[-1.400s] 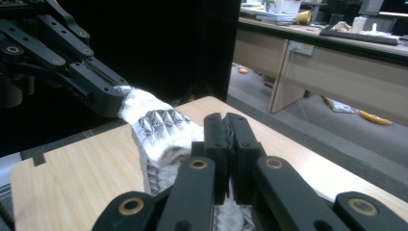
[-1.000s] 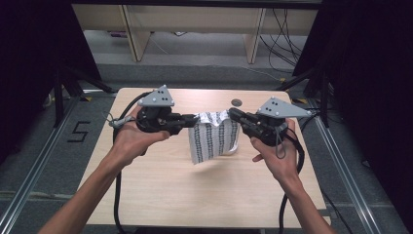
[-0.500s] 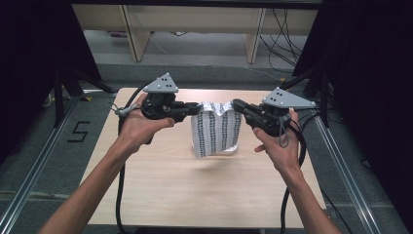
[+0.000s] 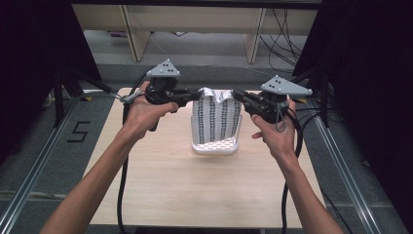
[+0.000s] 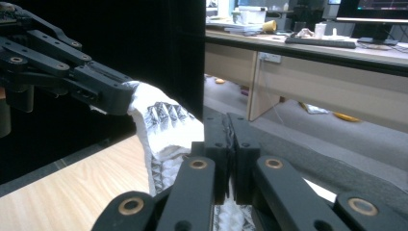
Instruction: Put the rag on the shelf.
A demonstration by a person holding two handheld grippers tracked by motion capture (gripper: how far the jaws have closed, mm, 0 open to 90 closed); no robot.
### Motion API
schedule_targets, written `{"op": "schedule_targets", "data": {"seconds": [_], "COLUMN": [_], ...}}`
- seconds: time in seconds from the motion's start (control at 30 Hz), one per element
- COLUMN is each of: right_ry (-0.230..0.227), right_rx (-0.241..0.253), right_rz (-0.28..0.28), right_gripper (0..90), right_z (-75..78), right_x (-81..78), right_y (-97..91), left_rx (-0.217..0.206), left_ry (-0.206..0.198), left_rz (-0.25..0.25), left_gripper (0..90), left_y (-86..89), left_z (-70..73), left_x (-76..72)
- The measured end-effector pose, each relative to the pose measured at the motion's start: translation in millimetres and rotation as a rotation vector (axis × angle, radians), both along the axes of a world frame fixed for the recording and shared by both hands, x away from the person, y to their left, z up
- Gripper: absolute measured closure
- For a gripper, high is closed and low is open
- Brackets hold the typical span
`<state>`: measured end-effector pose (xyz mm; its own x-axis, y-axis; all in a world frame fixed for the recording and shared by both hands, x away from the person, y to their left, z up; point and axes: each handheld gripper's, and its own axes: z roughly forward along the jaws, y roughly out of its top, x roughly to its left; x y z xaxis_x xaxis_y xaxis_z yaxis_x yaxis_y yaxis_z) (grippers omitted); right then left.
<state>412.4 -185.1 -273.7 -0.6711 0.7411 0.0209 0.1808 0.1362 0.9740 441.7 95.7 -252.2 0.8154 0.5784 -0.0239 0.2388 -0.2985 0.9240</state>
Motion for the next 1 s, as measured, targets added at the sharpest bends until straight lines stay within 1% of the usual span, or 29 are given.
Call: {"op": "schedule_targets", "data": {"seconds": [0.03,0.07,0.1,0.13,0.17,0.2,0.27,0.3,0.33,0.37,0.4,0.43,0.47,0.5,0.53,0.57,0.6,0.63,0.7,0.73,0.77,0.8,0.83,0.87,0.9,0.93,0.97,1.0], "right_ry": [-0.011,-0.009,-0.013,-0.011,-0.020,-0.005,-0.016,-0.003,-0.019,0.008,0.004,0.018,0.018,0.035,0.024,0.039,0.047,0.031,0.080,0.068,0.069,0.092,0.089,0.089,0.100,0.114,0.116,0.121], "right_rx": [-0.007,0.000,-0.004,0.004,-0.007,0.001,-0.012,-0.009,-0.012,-0.003,0.001,0.005,-0.004,0.010,0.001,0.014,0.009,0.001,0.028,0.019,0.016,0.023,0.019,0.013,0.016,0.017,0.004,0.002], "right_rz": [-0.003,-0.009,-0.016,-0.024,-0.026,-0.026,-0.039,-0.049,-0.048,-0.057,-0.061,-0.063,-0.069,-0.079,-0.077,-0.081,-0.076,-0.080,-0.091,-0.087,-0.094,-0.100,-0.098,-0.100,-0.102,-0.113,-0.114,-0.115], "right_gripper": [88.7,88.6,88.6,88.6,88.6,88.6,88.6,88.6,88.6,88.6,88.6,88.6,88.6,88.6,88.6,88.5,88.5,88.6,88.5,88.5,88.5,88.5,88.5,88.4,88.4,88.4,88.4,88.3], "right_z": [0.6,1.4,2.6,3.1,4.6,5.1,5.9,6.1,5.5,5.1,3.9,2.5,1.6,0.1,-1.1,-2.6,-3.7,-5.4,-8.8,-10.8,-12.6,-13.7,-15.0,-17.7,-19.7,-21.8,-23.6,-25.7], "right_x": [3.1,5.6,8.6,11.0,15.3,17.9,25.0,27.7,33.1,34.7,40.2,44.0,47.8,50.6,55.1,58.0,61.8,65.8,69.7,73.7,76.5,78.0,80.9,85.1,87.9,89.6,92.9,94.9], "right_y": [0.5,1.4,1.5,2.1,1.6,2.9,2.6,2.1,1.2,1.4,1.0,1.5,1.1,1.7,0.6,1.4,1.2,0.7,3.1,3.0,3.3,4.0,3.6,3.4,3.6,4.4,4.5,4.9], "left_rx": [-0.013,-0.027,-0.033,-0.033,-0.037,-0.041,-0.065,-0.072,-0.074,-0.071,-0.069,-0.058,-0.065,-0.068,-0.070,-0.067,-0.066,-0.064,-0.073,-0.069,-0.074,-0.079,-0.073,-0.078,-0.071,-0.073,-0.081,-0.082], "left_ry": [0.001,-0.001,0.000,0.000,0.000,0.002,0.013,0.020,0.026,0.031,0.027,0.030,0.038,0.045,0.051,0.056,0.058,0.060,0.067,0.074,0.077,0.080,0.089,0.091,0.100,0.105,0.108,0.121], "left_rz": [0.003,0.003,0.006,0.006,0.017,0.024,0.036,0.043,0.050,0.059,0.067,0.075,0.076,0.081,0.089,0.093,0.100,0.106,0.119,0.129,0.134,0.140,0.147,0.154,0.163,0.167,0.171,0.180], "left_gripper": [84.7,84.7,84.7,84.7,84.7,84.7,84.6,84.6,84.6,84.6,84.5,84.4,84.3,84.3,84.3,84.3,84.3,84.3,84.3,84.3,84.3,84.3,84.3,84.2,84.2,84.1,84.0,84.0], "left_y": [-0.4,-1.3,-2.1,-2.1,-4.7,-5.4,-6.9,-7.7,-8.4,-9.5,-10.8,-11.2,-12.1,-13.1,-14.5,-15.6,-17.0,-17.8,-19.3,-19.5,-20.0,-20.8,-21.4,-22.2,-22.3,-22.7,-23.1,-23.7], "left_z": [0.5,0.7,0.9,0.9,1.0,1.0,0.1,-1.0,-2.1,-3.9,-5.6,-6.6,-8.6,-10.6,-12.6,-14.4,-16.2,-17.9,-21.5,-22.9,-25.1,-26.5,-28.6,-30.9,-32.5,-34.8,-36.9,-40.2], "left_x": [2.9,5.9,8.0,8.0,15.0,18.5,25.7,29.6,32.7,37.9,42.3,46.3,50.5,54.3,57.9,61.4,64.6,67.8,73.5,75.9,78.5,80.0,82.5,84.8,86.6,88.9,90.5,92.6]}}
